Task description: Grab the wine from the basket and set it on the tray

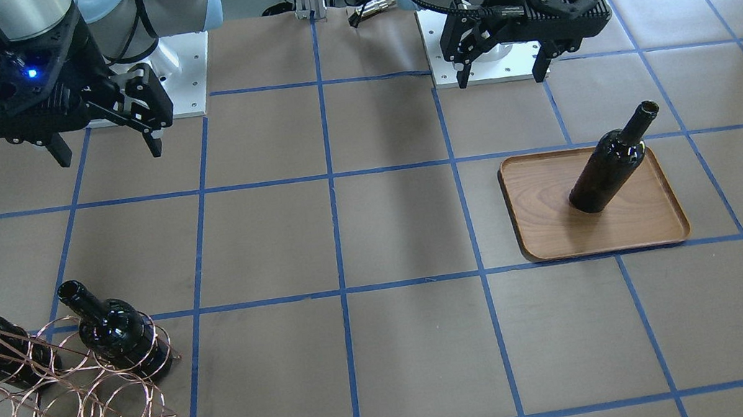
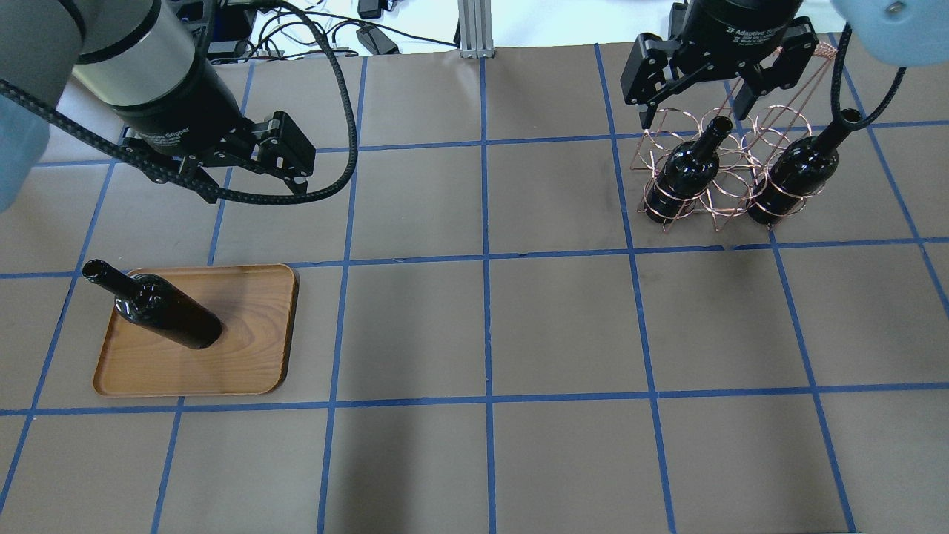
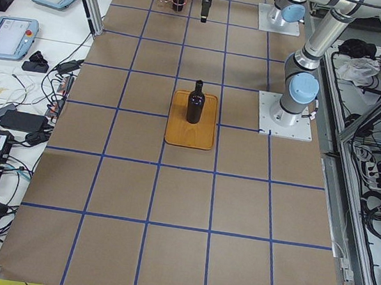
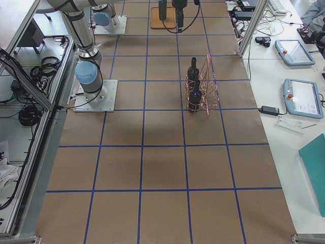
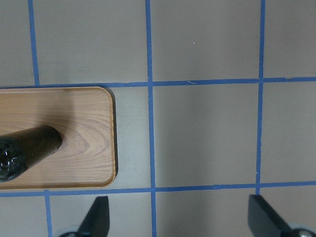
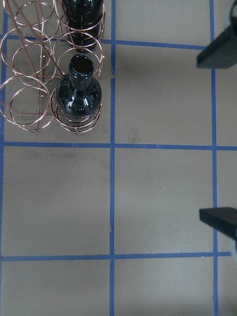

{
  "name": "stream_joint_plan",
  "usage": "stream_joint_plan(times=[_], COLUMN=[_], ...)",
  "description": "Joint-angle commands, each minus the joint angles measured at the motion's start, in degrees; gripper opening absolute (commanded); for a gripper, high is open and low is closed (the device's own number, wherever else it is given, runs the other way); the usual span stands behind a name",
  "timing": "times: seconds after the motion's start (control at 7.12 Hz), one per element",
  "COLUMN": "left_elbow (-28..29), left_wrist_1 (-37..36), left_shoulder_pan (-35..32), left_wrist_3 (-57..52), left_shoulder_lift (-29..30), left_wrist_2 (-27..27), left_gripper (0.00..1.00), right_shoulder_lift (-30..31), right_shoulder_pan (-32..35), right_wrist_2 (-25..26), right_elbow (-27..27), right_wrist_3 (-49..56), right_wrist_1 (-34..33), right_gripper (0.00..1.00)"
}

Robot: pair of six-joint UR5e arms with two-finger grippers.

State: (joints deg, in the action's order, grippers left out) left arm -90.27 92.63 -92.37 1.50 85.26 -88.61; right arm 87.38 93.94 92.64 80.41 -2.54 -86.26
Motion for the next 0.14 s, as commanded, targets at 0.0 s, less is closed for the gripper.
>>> stream_joint_plan(times=[0.0], left_elbow=[-0.08], left_wrist_1=[0.01], left_shoulder_pan=[0.0], left_wrist_3=[0.0], left_shoulder_lift=[0.0], left_wrist_2=[0.1], left_gripper=[1.0], right_shoulder_lift=[-0.02], right_shoulder_pan=[0.1], right_wrist_2=[-0.09], right_elbow=[0.01], right_wrist_3=[-0.01], right_wrist_1=[0.04], right_gripper=[1.0])
